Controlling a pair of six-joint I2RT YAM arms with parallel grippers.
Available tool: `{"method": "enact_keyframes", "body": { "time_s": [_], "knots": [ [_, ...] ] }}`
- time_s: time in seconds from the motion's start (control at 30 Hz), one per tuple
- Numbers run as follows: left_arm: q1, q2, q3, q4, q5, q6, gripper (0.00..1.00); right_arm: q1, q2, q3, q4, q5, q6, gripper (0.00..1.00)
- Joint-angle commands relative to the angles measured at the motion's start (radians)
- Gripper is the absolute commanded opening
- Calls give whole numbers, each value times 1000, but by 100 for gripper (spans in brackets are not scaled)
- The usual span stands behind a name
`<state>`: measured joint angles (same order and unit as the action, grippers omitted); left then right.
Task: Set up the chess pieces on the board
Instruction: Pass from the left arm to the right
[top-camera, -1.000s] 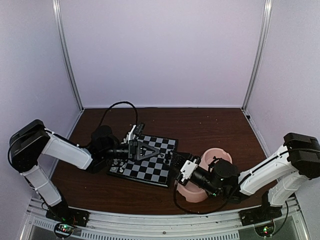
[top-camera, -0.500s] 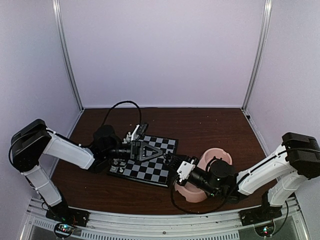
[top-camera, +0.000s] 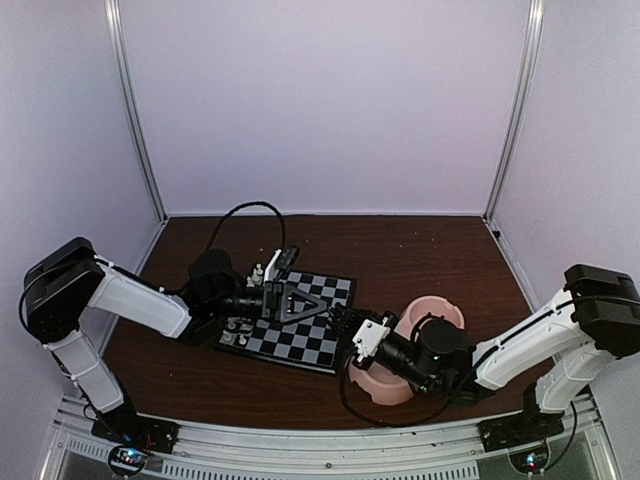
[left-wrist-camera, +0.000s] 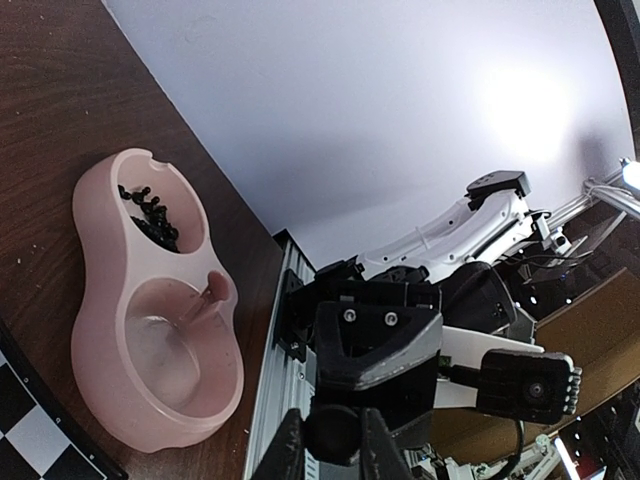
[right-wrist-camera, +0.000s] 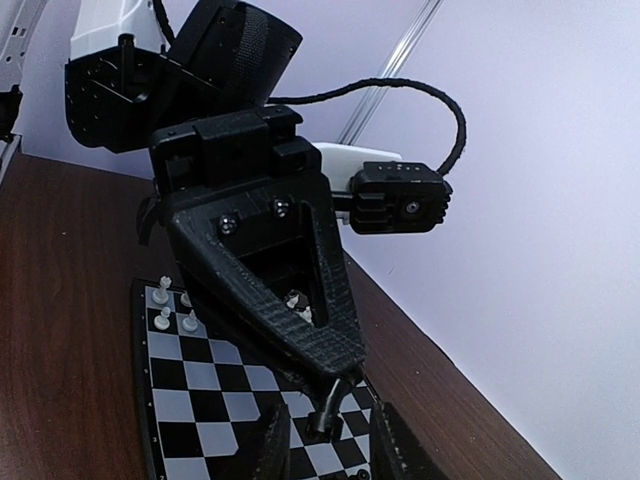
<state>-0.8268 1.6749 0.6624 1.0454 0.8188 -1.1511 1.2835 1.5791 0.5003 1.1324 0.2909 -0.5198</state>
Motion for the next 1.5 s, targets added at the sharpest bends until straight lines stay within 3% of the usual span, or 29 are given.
{"method": "enact_keyframes", "body": {
  "time_s": [0.0,0.27,0.4,0.7,0.9,1.1,1.47],
  "knots": [
    [-11,10,26,19,21,12,3,6,13,22,-8,22,10,29],
    [-17,9,35,-4,25,27,4,6,12,28,-20,22,14,21],
    [-18,8,36,-5,28,28,5,6,7,29,-28,24,17,4],
    [-18,-47,16,-91,-12,133,38,4,-36,59,-135,61,65,1],
    [-16,-221,-40,-334,-203,387,62,-20,-75,97,-263,85,139,0],
    [-17,-405,-92,-509,-426,572,65,-72,-110,180,-504,113,264,0],
    [-17,-456,-107,-628,-619,680,65,-289,-31,614,-1311,-106,706,0]
  ]
}}
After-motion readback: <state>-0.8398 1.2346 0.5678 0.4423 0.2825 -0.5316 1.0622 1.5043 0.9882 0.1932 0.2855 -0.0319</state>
